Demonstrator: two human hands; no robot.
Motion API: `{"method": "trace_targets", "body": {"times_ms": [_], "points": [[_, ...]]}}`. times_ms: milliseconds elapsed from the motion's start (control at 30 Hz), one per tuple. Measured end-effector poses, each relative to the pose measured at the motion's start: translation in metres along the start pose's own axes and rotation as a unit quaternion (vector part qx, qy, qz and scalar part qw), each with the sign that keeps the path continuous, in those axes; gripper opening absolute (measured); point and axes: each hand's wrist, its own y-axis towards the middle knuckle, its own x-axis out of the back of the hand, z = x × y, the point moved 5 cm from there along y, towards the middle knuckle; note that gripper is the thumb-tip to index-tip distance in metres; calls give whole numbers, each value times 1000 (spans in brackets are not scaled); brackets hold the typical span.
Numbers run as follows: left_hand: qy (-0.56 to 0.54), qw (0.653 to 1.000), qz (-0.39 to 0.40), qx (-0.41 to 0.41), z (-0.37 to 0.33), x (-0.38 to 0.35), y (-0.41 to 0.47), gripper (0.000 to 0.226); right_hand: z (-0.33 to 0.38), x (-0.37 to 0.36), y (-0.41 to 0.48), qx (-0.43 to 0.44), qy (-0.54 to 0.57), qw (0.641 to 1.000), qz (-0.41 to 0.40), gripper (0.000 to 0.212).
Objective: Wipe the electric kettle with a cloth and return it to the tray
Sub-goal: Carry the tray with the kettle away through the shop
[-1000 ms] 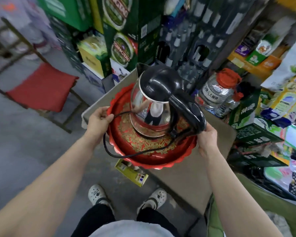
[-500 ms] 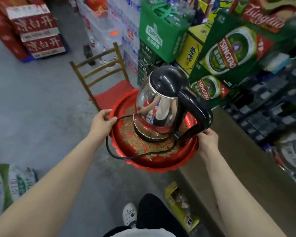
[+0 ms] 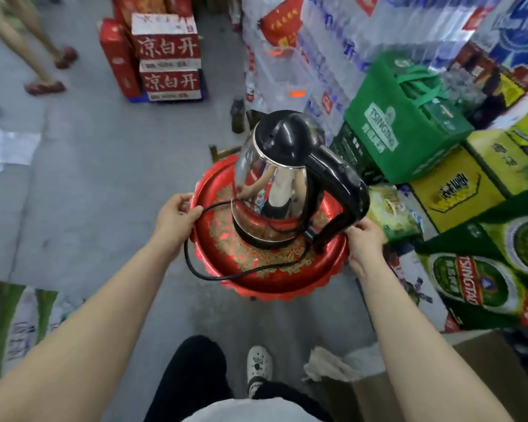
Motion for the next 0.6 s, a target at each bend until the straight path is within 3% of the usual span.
{"method": "trace_targets", "body": {"times_ms": [200, 467, 600], "points": [[-28, 998, -44, 26, -4, 57, 126, 24, 36, -154, 71, 23, -2, 997, 71, 22], [5, 999, -46, 28, -44, 144, 323, 31, 72, -357, 147, 19, -4, 996, 86, 31], [24, 998, -52, 36, -58, 171, 416, 34, 90, -438, 190, 9, -15, 996, 87, 25]]}}
